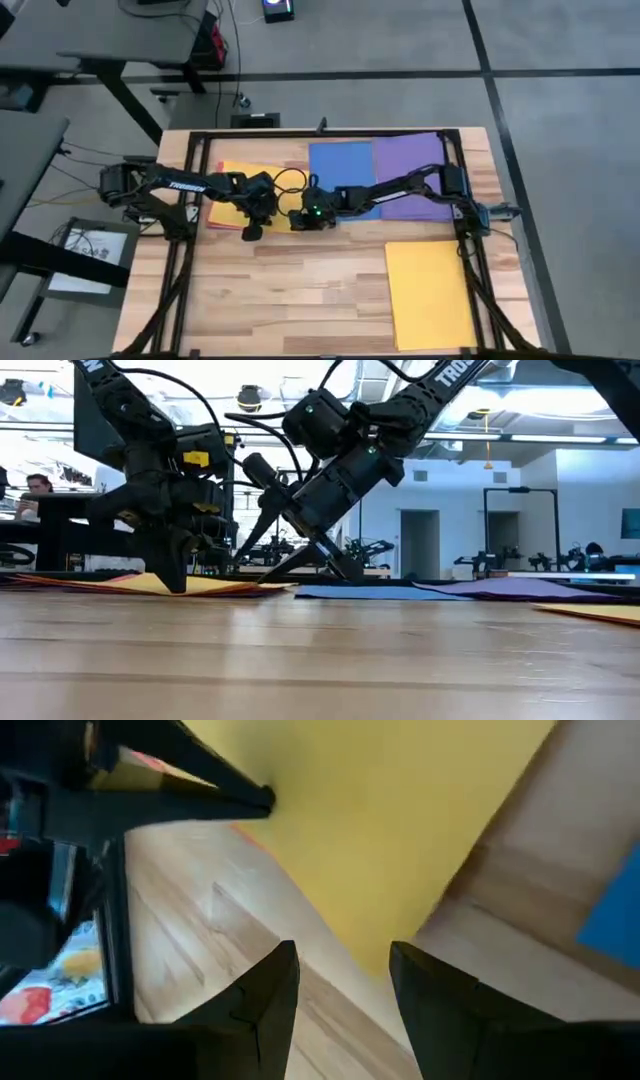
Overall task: Organize paper
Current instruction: Stack the yellow paper on the bottom right yellow papers
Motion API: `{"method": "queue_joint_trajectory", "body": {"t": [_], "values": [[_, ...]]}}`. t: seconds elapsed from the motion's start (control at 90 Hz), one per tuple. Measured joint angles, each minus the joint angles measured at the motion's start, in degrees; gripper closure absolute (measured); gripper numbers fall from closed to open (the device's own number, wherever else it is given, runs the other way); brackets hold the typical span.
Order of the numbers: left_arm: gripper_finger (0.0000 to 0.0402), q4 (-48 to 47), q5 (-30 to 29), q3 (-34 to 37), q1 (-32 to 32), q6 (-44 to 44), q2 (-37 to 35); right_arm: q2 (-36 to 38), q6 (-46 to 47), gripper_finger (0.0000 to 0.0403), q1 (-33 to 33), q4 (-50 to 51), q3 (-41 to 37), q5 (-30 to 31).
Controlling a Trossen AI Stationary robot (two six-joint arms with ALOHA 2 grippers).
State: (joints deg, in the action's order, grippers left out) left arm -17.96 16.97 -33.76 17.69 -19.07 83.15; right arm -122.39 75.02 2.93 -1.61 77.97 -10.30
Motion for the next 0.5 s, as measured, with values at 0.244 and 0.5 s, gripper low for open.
{"method": "queue_joint_trajectory", "body": {"t": [0.244, 0.5], "values": [[0.04, -0.02, -0.09, 0.02, 0.0, 0.18, 0.02, -0.72, 0.59, 0.0251, -0.23, 0.05, 0.02, 0.41], [0.04, -0.04, -0.18, 0.07, 0.0, 1.16, 0.04, -0.68, -1.17, 0.0251, -0.18, -2.93, 0.04, 1.37]]}}
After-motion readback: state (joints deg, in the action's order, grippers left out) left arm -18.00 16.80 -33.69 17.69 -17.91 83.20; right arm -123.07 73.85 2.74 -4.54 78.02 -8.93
